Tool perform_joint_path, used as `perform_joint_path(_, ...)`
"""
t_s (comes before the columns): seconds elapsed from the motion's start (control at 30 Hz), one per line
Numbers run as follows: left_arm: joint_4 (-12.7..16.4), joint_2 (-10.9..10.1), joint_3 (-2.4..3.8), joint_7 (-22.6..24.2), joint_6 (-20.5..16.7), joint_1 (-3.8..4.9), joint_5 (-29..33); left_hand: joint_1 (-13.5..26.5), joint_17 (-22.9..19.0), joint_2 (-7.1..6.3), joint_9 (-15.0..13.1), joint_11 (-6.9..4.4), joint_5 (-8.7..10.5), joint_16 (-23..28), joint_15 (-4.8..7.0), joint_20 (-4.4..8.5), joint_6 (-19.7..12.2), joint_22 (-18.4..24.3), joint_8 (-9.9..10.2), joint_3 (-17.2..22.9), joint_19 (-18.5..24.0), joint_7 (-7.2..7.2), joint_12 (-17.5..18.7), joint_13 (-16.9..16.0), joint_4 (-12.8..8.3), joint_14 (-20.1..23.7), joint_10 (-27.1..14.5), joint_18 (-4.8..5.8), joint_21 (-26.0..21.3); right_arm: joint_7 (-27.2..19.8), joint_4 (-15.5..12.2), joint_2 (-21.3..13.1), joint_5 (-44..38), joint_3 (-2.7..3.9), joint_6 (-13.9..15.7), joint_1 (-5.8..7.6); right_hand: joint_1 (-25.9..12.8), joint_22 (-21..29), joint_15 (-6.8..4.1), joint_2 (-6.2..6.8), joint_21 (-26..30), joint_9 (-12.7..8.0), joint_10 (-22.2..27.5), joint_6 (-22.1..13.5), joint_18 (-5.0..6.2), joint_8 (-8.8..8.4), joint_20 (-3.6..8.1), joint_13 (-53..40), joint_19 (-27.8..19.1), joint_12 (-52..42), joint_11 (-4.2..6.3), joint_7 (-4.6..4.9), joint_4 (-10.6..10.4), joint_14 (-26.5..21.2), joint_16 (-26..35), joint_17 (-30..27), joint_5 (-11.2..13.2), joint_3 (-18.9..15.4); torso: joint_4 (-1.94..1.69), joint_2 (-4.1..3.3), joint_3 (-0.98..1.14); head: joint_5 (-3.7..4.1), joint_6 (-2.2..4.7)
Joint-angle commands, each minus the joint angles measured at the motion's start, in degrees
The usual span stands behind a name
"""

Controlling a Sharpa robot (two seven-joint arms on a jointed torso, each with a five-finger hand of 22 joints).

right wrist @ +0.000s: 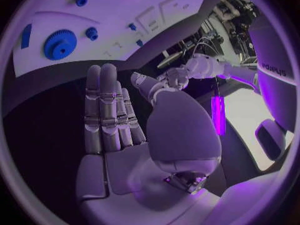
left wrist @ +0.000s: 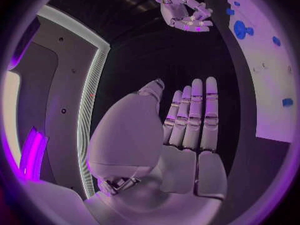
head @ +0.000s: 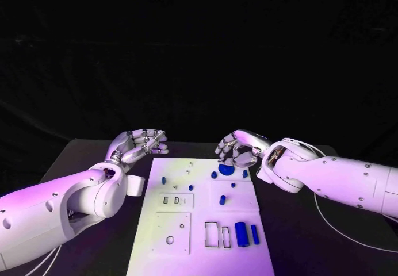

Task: Assemble the parts on the task board

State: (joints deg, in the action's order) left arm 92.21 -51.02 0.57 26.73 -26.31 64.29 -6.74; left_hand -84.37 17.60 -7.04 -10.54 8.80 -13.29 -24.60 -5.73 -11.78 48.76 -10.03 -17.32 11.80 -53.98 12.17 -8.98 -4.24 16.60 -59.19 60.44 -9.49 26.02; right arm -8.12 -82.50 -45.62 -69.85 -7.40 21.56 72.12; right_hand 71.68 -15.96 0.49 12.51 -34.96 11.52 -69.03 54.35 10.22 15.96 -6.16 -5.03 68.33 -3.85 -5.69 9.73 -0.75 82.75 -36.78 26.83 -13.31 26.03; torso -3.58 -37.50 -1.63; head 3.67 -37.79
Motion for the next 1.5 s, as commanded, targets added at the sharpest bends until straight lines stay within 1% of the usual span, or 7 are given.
perform_joint_path(0.03,1.40,-0.28,0.14,-0.71,1.86,0.13,-1.37,0.23,0.16,-0.60,-0.07,0.12,0.28,-0.39,-0.09,0.04,0.14,-0.12,-0.01,0.48,-0.32,0.10,0.46,0.02,0.02,-0.09,0.23,-0.97,0.44,8.08,-0.28,0.41,-15.93,0.03,-6.16,0.09,0.12,-2.07,0.00,0.77,-2.88,0.25,1.87,-0.11,0.02,-0.77,0.12,-0.16,1.06,0.34,-0.14,0.33,-0.48,0.89,-6.77,6.12,-0.28,-0.93,-0.76,-1.07,-0.33,0.58,-0.18)
perform_joint_path(0.13,2.16,-0.55,0.20,-0.83,2.01,0.14,-1.42,0.28,0.21,-0.63,-0.06,0.15,0.28,-0.40,-0.12,0.05,0.08,-0.14,0.03,0.50,-0.31,0.11,0.55,0.04,0.01,0.01,0.15,-0.96,0.49,9.15,-0.12,0.98,-18.52,0.03,-7.49,0.12,0.64,-9.11,0.36,0.54,-9.25,0.46,3.88,-0.64,-0.70,-1.61,-0.10,-0.39,2.47,0.23,-0.55,0.71,-0.67,1.44,-18.18,17.88,-0.32,-2.00,-0.90,-1.45,-0.41,0.72,-0.12)
perform_joint_path(0.23,2.76,-0.73,0.26,-0.92,2.16,0.14,-1.45,0.32,0.25,-0.66,-0.05,0.17,0.28,-0.41,-0.14,0.05,0.03,-0.16,0.06,0.52,-0.31,0.13,0.62,0.05,0.00,0.10,0.08,-0.95,0.53,10.07,0.20,1.68,-20.76,0.03,-8.43,0.10,1.29,-22.53,0.70,0.04,-20.13,0.78,6.11,-1.08,-2.28,-2.38,-0.51,-0.82,5.44,0.17,-0.91,0.92,-0.80,2.67,-30.14,30.44,-0.35,-3.37,-1.09,-1.78,-0.48,0.96,-0.09)
perform_joint_path(0.47,3.43,-0.92,0.39,-0.98,2.46,0.16,-1.37,0.49,0.41,-0.73,-0.03,0.27,0.30,-0.46,-0.21,0.06,-0.14,-0.22,0.19,0.58,-0.30,0.22,0.88,0.11,0.00,0.36,-0.18,-0.92,0.68,12.11,0.62,2.83,-24.31,0.02,-10.48,-0.02,1.66,-35.87,0.98,-0.17,-30.47,1.25,7.19,-1.84,-3.80,-3.22,-0.86,-1.76,8.02,0.13,-0.91,0.65,-1.18,3.65,-39.52,40.48,-0.35,-5.76,-1.48,-2.33,-0.63,1.46,-0.30)
perform_joint_path(0.87,3.77,-1.22,0.50,-0.97,2.90,0.18,-0.60,1.07,0.72,-0.71,-0.05,0.42,0.45,-0.61,-0.34,0.01,-0.31,-0.30,0.31,0.58,-0.21,0.31,1.29,0.17,0.08,0.70,-0.56,-0.88,0.89,12.75,2.12,3.82,-25.62,-0.01,-11.30,-0.42,2.29,-41.35,0.95,-1.11,-34.66,1.91,6.66,-0.95,-4.40,-2.98,-0.98,-2.59,8.69,-0.07,-0.70,0.35,-1.67,3.93,-42.91,44.01,-2.54,-6.39,-1.88,-2.99,-0.65,1.71,-0.38)
perform_joint_path(1.13,3.62,-1.12,0.53,-1.01,3.17,0.18,-0.31,1.14,0.76,-0.72,-0.05,0.42,0.48,-0.63,-0.34,0.01,-0.33,-0.31,0.32,0.57,-0.20,0.33,1.33,0.17,0.07,0.72,-0.60,-0.88,0.92,12.23,2.37,4.15,-25.35,-0.01,-11.15,-0.78,3.11,-45.67,0.77,-1.81,-37.76,2.35,4.18,0.55,-4.97,-2.68,-0.87,-3.13,9.64,-0.23,-0.37,0.14,-1.88,4.31,-44.99,46.39,-1.96,-4.23,-2.09,-3.33,-0.81,1.80,-0.28)
perform_joint_path(1.5,3.46,-0.99,0.60,-1.13,3.45,0.18,-0.09,1.14,0.76,-0.72,-0.05,0.42,0.48,-0.63,-0.34,0.01,-0.33,-0.31,0.32,0.57,-0.20,0.33,1.33,0.17,0.07,0.72,-0.60,-0.88,0.92,11.76,3.45,4.83,-24.57,-0.01,-10.70,-1.23,2.89,-46.09,0.77,-2.24,-38.16,2.57,3.43,1.39,-4.94,-2.67,-0.88,-3.01,9.33,0.07,-0.35,0.16,-2.62,4.27,-45.52,46.75,-0.73,-2.46,-2.33,-3.70,-0.88,1.86,-0.15)
